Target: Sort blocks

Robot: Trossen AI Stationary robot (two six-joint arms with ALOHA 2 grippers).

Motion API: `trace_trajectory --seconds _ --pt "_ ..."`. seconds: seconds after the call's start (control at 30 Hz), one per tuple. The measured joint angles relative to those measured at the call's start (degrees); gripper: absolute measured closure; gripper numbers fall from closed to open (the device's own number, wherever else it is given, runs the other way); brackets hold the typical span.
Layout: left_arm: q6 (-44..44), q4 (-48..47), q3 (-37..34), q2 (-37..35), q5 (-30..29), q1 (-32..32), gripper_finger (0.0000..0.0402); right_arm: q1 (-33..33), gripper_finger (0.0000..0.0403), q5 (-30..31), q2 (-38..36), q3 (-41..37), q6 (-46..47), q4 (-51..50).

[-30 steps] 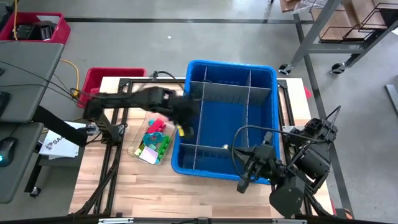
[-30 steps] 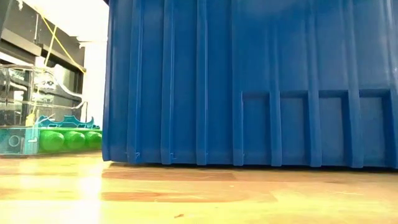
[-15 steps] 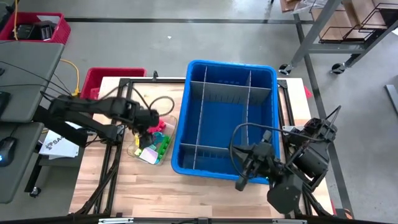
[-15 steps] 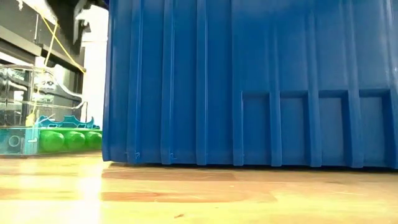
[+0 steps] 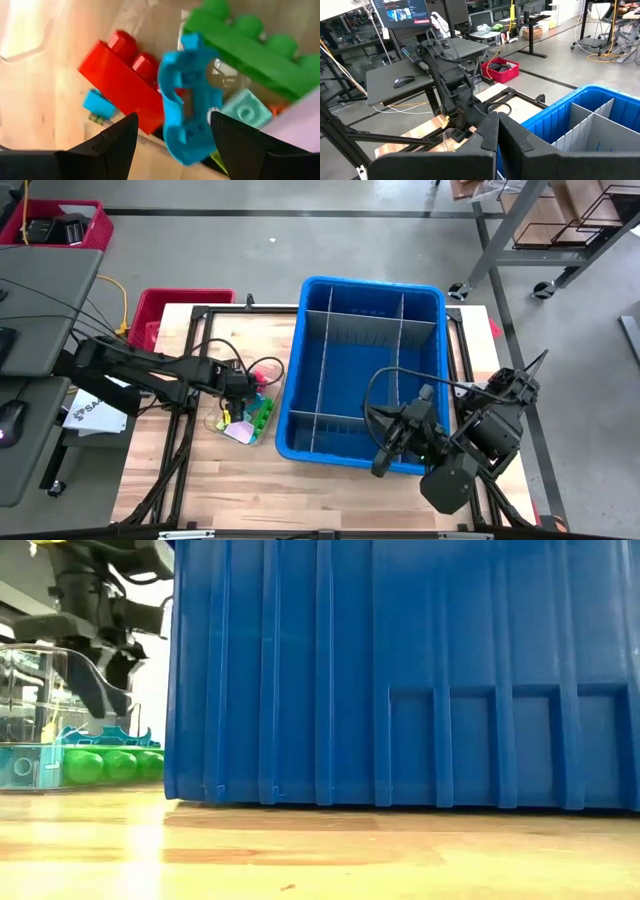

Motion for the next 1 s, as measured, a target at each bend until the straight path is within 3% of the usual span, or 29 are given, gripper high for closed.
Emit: trace_trajectory --seconds 0.27,0.5,0.7,0.8,0.9,0.93,1.0 --pt "1.1 0.8 0.2 4.7 2.3 1.6 0.0158 0.0 0.0403 0.0 0.0 -0.2 -0.1 -0.2" --pt "-0.2 1.0 0.5 11.0 0.0 0.9 0.0158 0.0 0.0403 0.0 0.0 -0.2 -0.2 -0.4" --pt "-5.0 3.7 0.6 15.7 0.3 1.3 0.0168 0.0 0.0403 0.0 0.0 -0.2 -0.2 -0.5" --pt "-6.8 5.8 1.3 16.7 1.1 1.1 0.0231 0.0 0.0403 0.0 0.0 -0.2 -0.2 -0.6" --pt "-7.1 3.9 3.5 16.6 2.4 0.7 0.0350 0.0 0.0403 0.0 0.0 -0.2 -0.2 -1.0" --pt "-6.5 2.7 4.4 16.2 3.1 0.7 0.0371 0.0 0.0403 0.0 0.0 -0.2 -0.2 -1.0" --pt "-6.2 -0.4 7.2 14.7 3.1 0.6 0.0374 0.0 0.0403 -0.2 0.0 -0.2 -0.2 -1.3"
